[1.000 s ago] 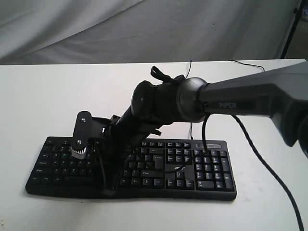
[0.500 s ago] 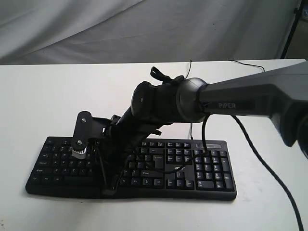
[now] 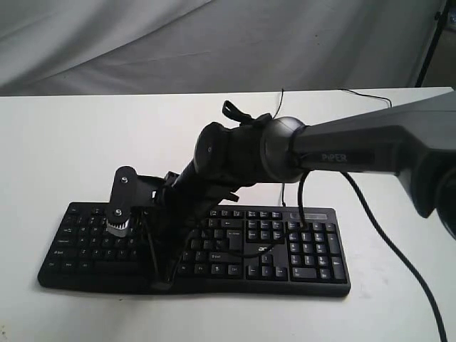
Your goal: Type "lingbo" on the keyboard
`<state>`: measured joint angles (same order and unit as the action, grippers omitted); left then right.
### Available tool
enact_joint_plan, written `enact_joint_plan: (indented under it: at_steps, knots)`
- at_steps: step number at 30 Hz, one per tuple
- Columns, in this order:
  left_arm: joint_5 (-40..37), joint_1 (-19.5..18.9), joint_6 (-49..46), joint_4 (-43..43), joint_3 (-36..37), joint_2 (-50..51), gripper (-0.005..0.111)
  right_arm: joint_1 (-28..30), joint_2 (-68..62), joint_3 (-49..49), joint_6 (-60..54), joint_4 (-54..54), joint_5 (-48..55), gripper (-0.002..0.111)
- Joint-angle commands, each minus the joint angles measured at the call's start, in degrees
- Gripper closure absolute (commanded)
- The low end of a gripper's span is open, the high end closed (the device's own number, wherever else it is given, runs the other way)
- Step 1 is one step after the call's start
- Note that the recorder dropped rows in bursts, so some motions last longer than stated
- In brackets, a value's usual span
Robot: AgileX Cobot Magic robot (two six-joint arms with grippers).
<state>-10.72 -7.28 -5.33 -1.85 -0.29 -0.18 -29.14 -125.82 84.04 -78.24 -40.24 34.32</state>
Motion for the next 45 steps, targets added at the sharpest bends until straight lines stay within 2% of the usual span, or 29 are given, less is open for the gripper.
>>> enact_joint_plan:
  at_steps: [1, 39, 45]
  knots:
    - [0.2, 0.2, 0.2, 0.0, 0.3, 0.2, 0.106, -0.1, -1.0, 0.0, -0.3, 0.6, -0.8, 0.108]
    - [0.2, 0.2, 0.2, 0.0, 0.3, 0.2, 0.106, -0.1, 2.2, 0.1, 0.6, -1.6, -2.1, 0.108]
    - [0.2, 0.2, 0.2, 0.0, 0.3, 0.2, 0.106, -0.4, 0.9, 3.3, 1.3, -1.8, -0.2, 0.108]
